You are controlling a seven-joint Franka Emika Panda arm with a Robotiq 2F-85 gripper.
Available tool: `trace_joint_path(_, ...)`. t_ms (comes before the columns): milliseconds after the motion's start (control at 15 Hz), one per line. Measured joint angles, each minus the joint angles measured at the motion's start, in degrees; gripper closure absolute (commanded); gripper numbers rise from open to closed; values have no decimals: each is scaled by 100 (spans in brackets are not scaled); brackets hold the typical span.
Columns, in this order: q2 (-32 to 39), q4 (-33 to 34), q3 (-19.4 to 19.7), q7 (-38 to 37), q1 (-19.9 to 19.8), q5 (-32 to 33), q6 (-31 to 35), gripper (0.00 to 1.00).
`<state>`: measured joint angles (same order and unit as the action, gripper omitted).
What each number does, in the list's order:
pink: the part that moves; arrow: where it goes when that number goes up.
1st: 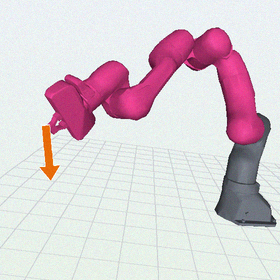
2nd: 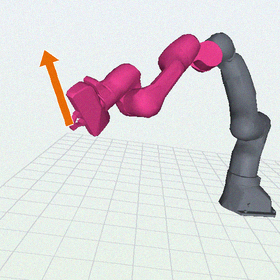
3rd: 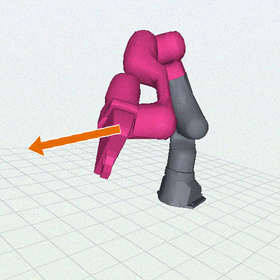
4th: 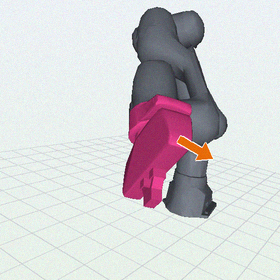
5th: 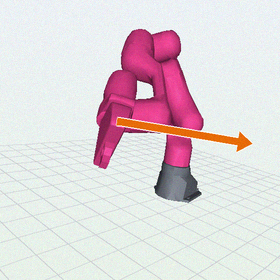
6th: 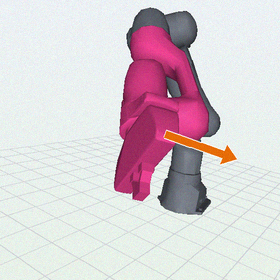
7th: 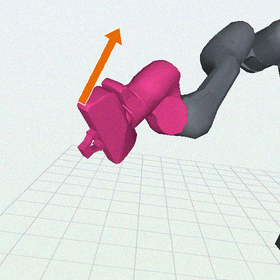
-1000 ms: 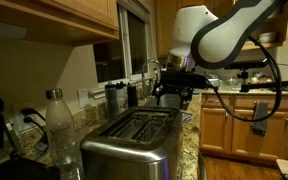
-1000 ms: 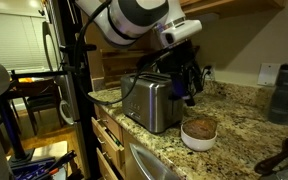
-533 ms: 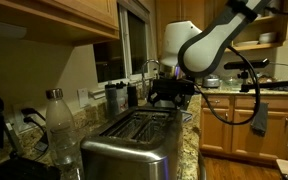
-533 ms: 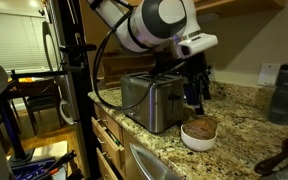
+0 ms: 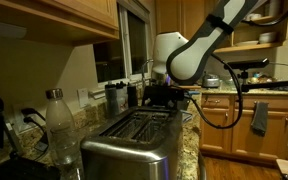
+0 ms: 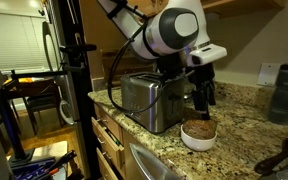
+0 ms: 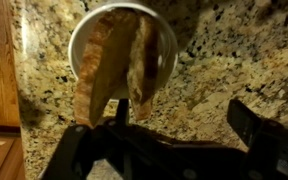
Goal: Put the slices of bread in the toaster
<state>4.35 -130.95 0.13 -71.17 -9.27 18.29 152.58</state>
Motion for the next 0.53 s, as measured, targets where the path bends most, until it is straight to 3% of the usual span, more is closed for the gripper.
trace_joint_path(533,120,164,277,18,262,-144,-7,0)
